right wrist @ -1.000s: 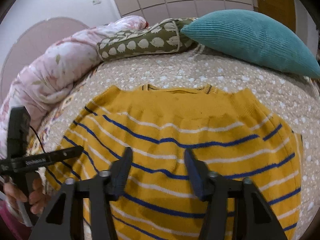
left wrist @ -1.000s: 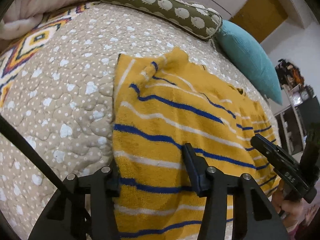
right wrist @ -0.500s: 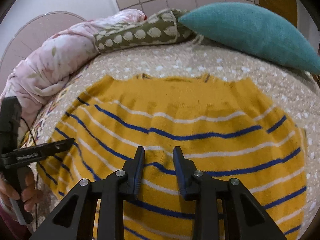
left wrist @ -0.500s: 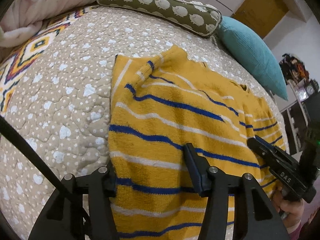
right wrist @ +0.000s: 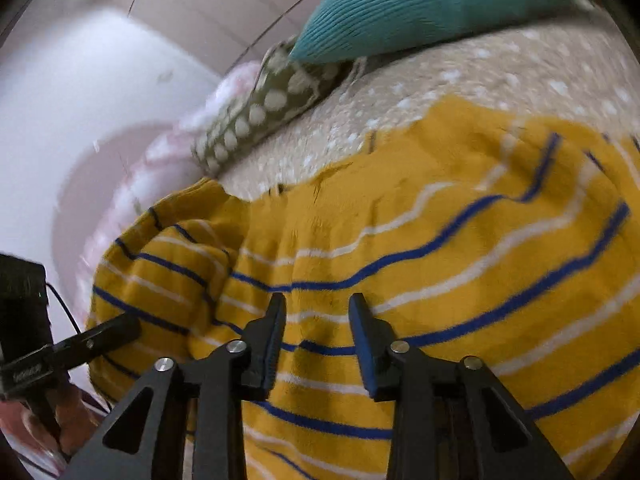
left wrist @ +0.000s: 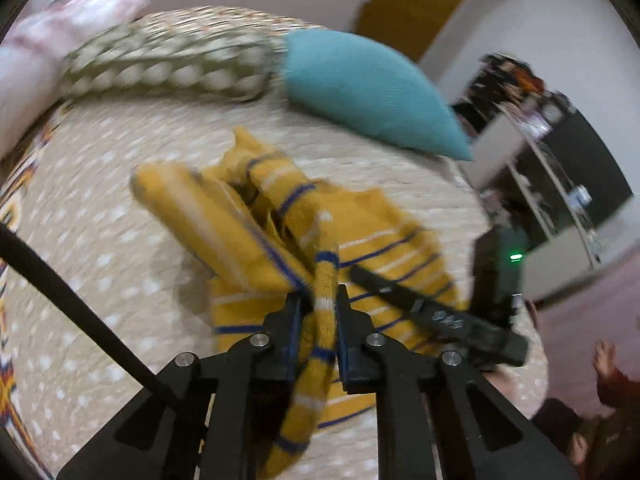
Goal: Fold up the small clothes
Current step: 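Grasp the sweater edge with the left gripper and fold it over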
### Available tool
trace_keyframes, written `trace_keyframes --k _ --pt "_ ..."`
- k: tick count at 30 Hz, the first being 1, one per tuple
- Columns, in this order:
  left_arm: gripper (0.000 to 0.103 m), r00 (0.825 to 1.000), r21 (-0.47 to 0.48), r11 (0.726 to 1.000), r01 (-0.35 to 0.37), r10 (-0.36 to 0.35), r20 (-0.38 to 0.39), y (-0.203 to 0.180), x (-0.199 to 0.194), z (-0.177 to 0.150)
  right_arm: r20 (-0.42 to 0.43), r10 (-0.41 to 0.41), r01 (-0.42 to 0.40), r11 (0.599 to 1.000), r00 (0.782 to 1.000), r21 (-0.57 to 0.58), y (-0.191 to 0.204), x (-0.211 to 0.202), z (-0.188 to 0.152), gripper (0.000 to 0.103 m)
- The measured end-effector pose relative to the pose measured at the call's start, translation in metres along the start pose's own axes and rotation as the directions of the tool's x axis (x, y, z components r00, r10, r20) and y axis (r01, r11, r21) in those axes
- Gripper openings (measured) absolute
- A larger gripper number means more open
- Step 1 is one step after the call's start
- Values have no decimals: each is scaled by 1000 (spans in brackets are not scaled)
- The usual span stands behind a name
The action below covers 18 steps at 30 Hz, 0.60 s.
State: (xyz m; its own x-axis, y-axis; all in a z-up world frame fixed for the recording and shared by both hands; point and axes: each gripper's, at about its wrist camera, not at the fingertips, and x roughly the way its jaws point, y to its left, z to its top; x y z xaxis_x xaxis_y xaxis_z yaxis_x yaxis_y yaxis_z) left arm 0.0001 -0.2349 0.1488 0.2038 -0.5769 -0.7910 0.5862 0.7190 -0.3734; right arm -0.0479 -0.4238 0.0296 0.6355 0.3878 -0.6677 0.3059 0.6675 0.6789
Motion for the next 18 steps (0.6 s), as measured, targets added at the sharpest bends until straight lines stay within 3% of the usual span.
trace_keyframes --k 4,6,8,10,12,14,15,16,18 --pt "4 999 104 994 26 -21 -49 -55 33 2 90 161 -174 970 983 169 -28 -26 1 59" --pt "4 994 121 992 35 -22 -105 -70 58 -7 145 243 -274 927 959 257 -45 -35 0 62" --pt "4 988 118 993 19 -1 -154 -72 80 -20 201 338 -389 851 920 352 -65 -38 -1 62" --pt "5 983 108 994 32 -12 -182 -66 84 -28 232 391 -454 796 891 401 -77 -39 -1 62" --pt "6 982 100 993 58 -38 -187 -61 75 -34 215 402 -456 795 890 400 -76 -38 2 63" --pt "25 981 122 988 93 -70 -181 -61 54 -40 175 388 -426 828 905 365 -67 -37 6 66" --pt "52 981 129 986 106 -82 -175 -61 42 -44 162 381 -414 841 910 350 -63 -36 8 70" --pt "67 984 129 985 117 -97 -151 -58 27 -45 151 369 -399 853 917 335 -58 -34 9 73" --pt "68 992 144 983 117 -107 -73 -49 -3 -47 126 345 -368 878 930 306 -52 -37 11 78"
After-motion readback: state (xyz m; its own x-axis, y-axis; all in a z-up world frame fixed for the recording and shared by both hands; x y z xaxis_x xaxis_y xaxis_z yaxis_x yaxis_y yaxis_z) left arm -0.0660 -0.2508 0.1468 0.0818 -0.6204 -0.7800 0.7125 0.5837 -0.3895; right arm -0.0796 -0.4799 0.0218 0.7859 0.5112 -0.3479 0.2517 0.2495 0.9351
